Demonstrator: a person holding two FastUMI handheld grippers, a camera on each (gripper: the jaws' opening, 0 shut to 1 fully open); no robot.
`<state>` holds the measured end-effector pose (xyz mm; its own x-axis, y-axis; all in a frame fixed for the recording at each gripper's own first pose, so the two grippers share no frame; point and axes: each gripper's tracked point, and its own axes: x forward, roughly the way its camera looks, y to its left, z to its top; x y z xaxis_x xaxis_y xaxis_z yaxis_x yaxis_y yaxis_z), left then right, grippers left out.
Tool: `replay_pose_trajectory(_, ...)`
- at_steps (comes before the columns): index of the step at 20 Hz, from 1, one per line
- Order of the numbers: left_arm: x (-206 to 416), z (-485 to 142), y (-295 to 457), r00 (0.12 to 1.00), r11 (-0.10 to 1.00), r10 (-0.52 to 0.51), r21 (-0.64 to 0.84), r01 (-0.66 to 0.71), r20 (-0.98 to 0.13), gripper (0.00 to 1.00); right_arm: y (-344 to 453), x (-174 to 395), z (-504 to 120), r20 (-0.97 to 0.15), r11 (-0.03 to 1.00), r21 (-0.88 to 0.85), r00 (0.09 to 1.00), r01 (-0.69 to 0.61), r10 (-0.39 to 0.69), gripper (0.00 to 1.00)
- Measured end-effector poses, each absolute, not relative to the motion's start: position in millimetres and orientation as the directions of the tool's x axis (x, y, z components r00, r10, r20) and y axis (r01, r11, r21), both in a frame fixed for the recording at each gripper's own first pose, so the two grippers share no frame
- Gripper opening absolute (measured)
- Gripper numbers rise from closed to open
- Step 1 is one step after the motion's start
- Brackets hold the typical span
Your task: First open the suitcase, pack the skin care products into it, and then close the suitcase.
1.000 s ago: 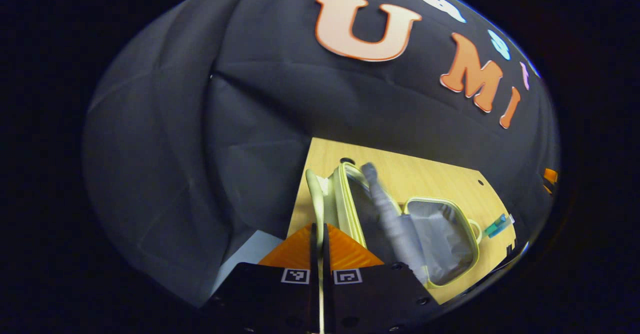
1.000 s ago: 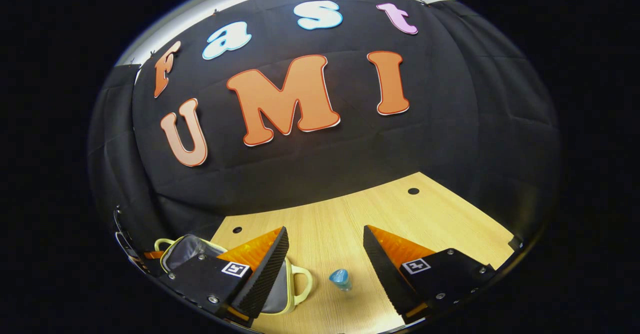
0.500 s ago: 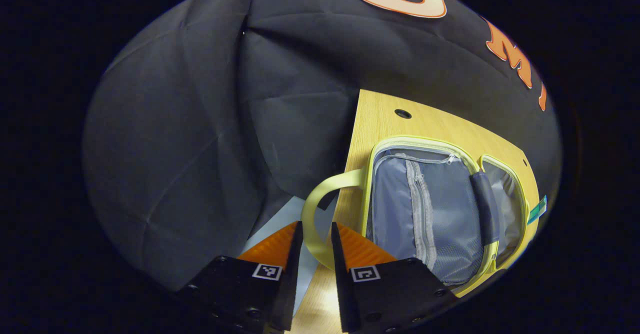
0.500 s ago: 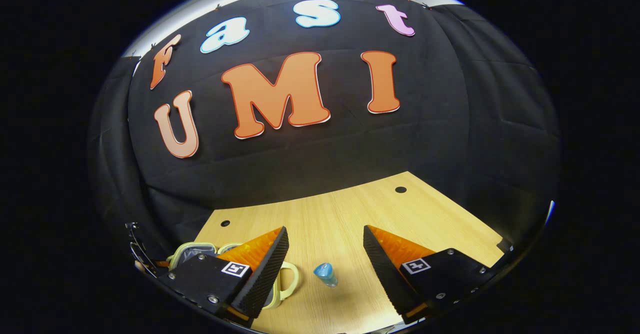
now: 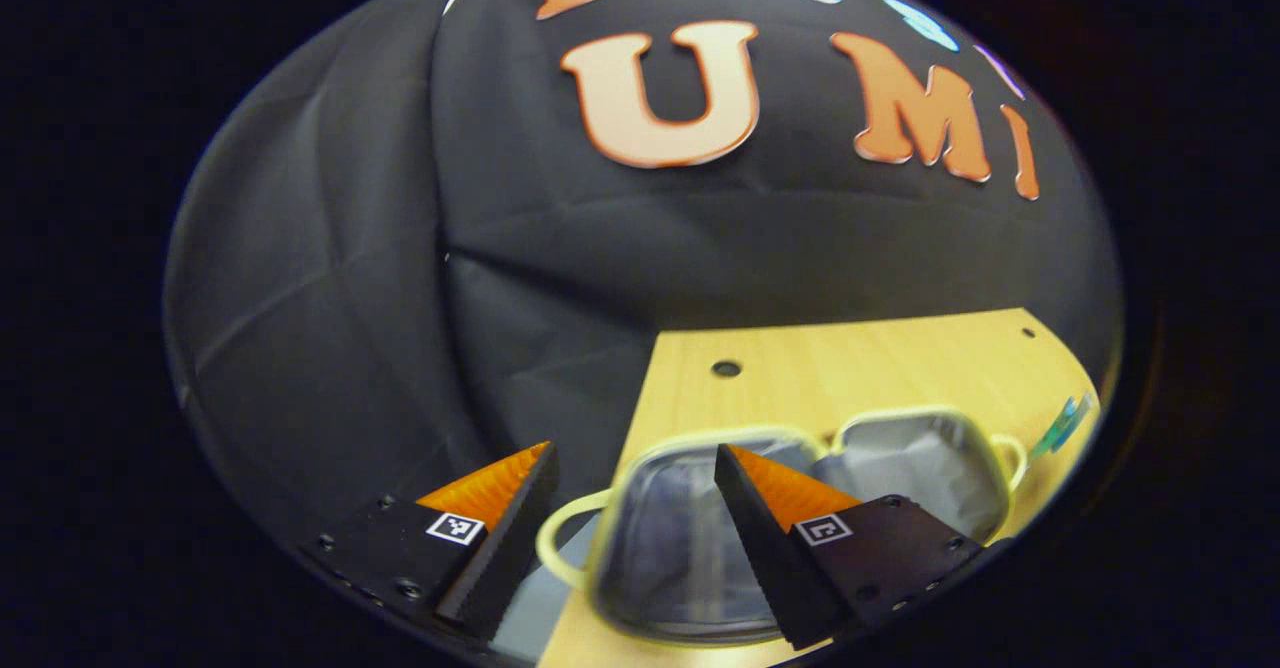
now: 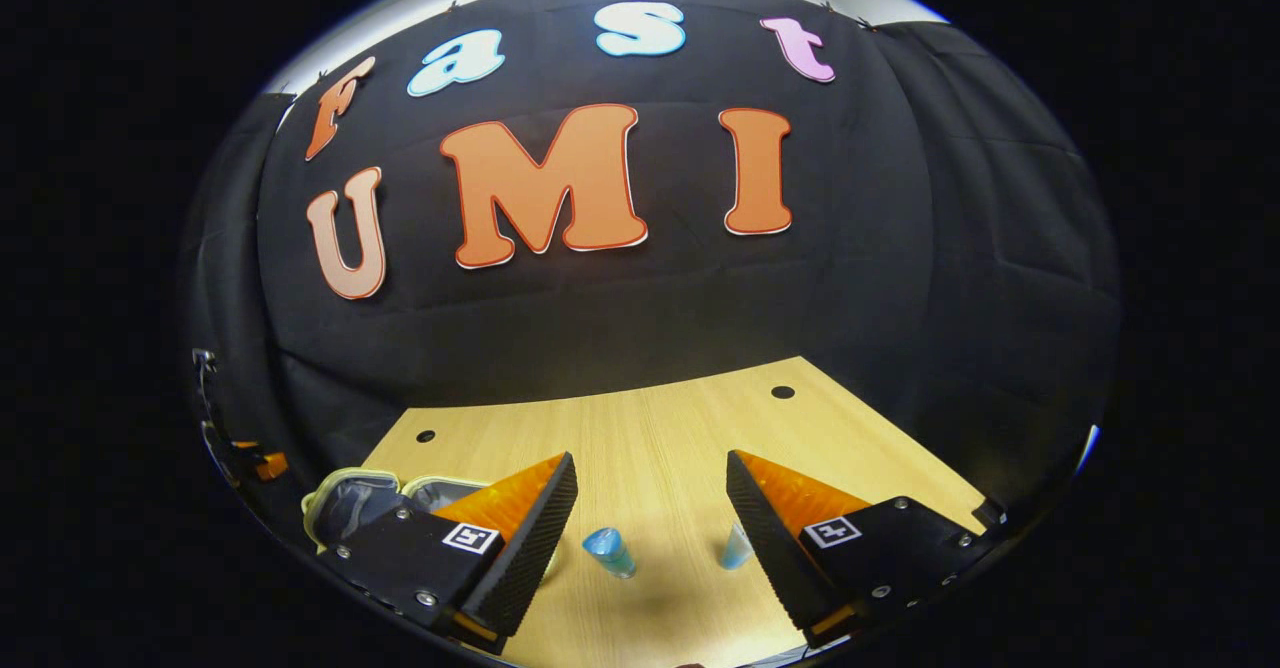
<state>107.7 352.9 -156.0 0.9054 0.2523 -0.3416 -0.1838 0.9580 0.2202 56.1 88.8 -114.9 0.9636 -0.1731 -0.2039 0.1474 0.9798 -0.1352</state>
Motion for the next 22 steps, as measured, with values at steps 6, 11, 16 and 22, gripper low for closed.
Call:
replay_pose_trajectory(6, 129, -117, 151, 0.972, 0.995, 0.029, 0.096, -0.007, -0.235, 0.96, 51, 61, -123, -0.251, 0.985, -0.141, 0.958, 0.103, -0.136, 0.95)
replay_pose_trajectory(11, 150, -156, -7, 0.96, 0.991, -0.137, -0.029, 0.134, -0.244, 0.96, -1, 61, -120, -0.277, 0.987, -0.125, 0.952, 0.101, -0.132, 0.95)
replay_pose_trajectory(16, 158, -228, -115, 0.919, 0.98, -0.196, -0.062, 0.187, -0.341, 0.97, -53, 58, -126, -0.329, 0.989, -0.103, 0.935, 0.103, -0.131, 0.95)
replay_pose_trajectory(22, 170, -312, -151, 0.887, 0.984, -0.155, 0.016, 0.18, -0.435, 0.97, -105, 51, -131, -0.356, 0.984, -0.122, 0.92, 0.131, -0.166, 0.95)
